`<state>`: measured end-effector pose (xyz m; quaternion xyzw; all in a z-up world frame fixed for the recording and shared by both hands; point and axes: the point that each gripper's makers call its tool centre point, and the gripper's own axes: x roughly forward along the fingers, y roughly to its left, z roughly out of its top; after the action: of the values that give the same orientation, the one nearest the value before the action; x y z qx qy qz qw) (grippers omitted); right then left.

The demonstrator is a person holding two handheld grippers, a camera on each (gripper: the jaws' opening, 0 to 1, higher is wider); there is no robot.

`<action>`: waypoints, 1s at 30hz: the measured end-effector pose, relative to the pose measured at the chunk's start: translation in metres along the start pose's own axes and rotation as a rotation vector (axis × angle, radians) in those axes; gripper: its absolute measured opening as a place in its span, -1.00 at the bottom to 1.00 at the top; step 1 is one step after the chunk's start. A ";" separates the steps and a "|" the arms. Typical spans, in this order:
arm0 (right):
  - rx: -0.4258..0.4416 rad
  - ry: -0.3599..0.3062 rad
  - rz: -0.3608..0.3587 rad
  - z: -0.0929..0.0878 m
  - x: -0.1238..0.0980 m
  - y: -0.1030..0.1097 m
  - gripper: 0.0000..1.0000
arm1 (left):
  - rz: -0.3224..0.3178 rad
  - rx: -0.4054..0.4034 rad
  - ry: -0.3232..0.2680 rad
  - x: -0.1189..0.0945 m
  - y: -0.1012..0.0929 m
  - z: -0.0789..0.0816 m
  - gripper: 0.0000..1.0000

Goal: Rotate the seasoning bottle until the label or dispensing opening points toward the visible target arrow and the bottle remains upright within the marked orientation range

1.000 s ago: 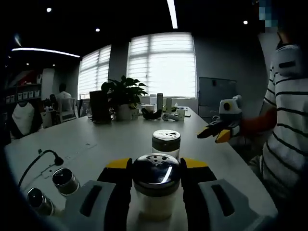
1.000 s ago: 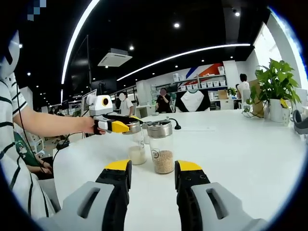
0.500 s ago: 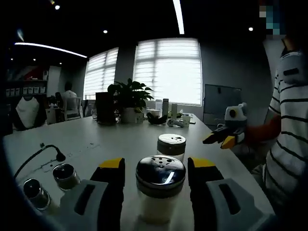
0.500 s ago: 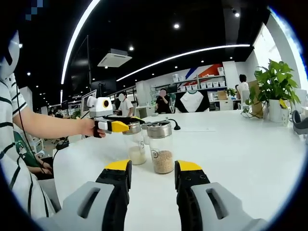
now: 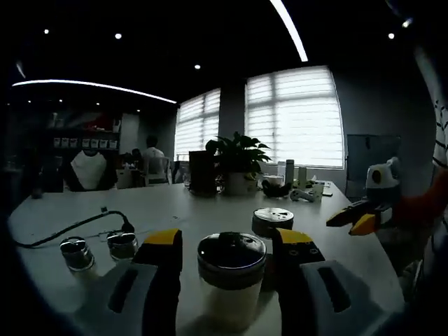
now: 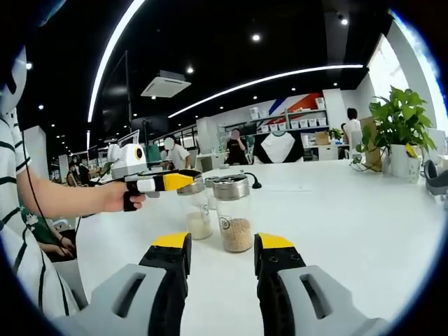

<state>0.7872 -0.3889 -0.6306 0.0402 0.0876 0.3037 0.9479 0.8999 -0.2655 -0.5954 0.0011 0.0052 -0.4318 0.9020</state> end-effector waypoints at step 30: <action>-0.002 -0.008 0.013 0.003 0.000 0.000 -0.36 | 0.006 -0.014 0.012 0.003 -0.003 -0.006 -0.16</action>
<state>0.7879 -0.3884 -0.6281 0.0411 0.0835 0.3097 0.9463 0.8990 -0.2697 -0.6011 -0.0026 0.0139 -0.4291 0.9031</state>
